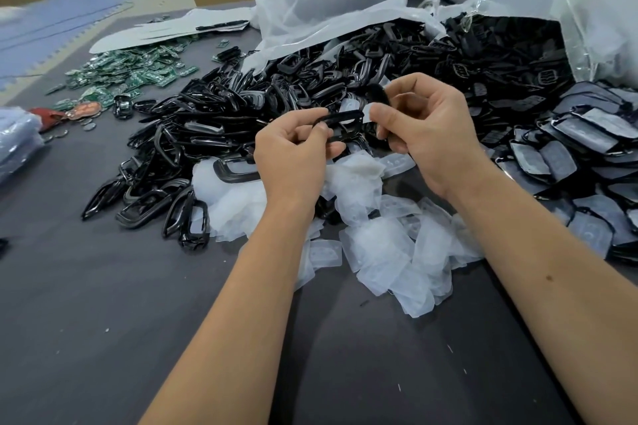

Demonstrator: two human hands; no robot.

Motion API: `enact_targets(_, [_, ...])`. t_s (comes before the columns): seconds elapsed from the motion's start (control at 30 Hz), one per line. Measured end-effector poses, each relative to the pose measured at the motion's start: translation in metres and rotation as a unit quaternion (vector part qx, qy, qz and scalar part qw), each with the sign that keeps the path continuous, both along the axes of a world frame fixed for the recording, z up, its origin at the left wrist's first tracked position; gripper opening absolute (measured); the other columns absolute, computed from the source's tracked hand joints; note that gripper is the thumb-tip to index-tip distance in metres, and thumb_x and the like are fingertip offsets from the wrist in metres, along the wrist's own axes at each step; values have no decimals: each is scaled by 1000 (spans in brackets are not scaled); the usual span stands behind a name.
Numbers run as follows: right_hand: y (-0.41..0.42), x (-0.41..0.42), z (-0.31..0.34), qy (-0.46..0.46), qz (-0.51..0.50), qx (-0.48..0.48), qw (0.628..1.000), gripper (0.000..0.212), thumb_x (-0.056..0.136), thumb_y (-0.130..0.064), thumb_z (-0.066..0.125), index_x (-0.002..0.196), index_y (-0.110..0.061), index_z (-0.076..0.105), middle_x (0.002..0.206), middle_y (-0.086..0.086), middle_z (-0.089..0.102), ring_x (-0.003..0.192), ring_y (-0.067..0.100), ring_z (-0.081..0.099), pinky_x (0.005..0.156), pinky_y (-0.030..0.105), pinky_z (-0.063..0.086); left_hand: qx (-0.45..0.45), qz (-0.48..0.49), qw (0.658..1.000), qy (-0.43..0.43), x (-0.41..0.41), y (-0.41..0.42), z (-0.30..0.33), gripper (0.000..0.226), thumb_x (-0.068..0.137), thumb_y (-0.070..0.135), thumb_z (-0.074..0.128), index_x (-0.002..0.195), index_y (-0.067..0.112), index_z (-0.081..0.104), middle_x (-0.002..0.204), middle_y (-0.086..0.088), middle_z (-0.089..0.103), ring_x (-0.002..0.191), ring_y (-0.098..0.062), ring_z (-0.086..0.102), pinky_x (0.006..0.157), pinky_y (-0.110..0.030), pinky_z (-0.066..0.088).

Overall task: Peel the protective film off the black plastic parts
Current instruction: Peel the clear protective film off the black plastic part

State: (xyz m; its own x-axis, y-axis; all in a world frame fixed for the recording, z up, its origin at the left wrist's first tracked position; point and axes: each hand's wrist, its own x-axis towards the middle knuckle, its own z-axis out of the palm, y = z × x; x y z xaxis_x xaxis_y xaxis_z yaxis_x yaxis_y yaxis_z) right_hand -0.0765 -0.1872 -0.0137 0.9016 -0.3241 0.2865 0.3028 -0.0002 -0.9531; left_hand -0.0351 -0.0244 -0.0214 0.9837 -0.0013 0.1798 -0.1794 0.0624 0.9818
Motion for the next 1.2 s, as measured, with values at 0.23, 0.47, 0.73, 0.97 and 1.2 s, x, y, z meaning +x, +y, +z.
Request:
enact_targets(0.23, [3,4,0,5,-10,-93,996,27,100,1,62,121,-11,73,79,5,69,61,12,58,49,20,44,26,-22,999,27,0,-2,-1,36,95,-10,51,107,12,77,84,-18,73,75,-22,78,83,-40,64])
enact_targets(0.47, [10,-1,-2,-6,-42,-229,973,7,101,-6,62,106,-9,65,69,8,72,45,26,61,45,24,46,48,-35,998,27,-1,0,-3,42,92,-12,51,113,15,76,90,-23,65,76,-21,79,81,-36,63])
enact_targets(0.73, [10,4,-5,-9,-67,-272,960,18,100,-5,63,113,-8,76,75,-4,65,51,6,59,57,16,46,36,-39,998,34,0,-1,-2,42,91,-13,51,110,14,77,103,-32,69,77,-23,78,82,-38,64])
enact_targets(0.97, [15,3,-7,-9,-68,-252,965,6,91,-8,78,92,-9,72,64,-1,69,48,18,67,44,20,46,40,-52,997,29,3,0,-3,41,90,-14,48,108,8,77,89,-33,64,75,-20,77,82,-38,64])
enact_targets(1.2, [18,4,-6,16,-79,-277,957,6,89,-9,80,87,-9,74,63,0,71,47,13,67,50,15,47,58,-48,997,12,1,0,-2,29,95,-9,55,98,8,77,85,-23,70,73,-18,76,76,-34,63])
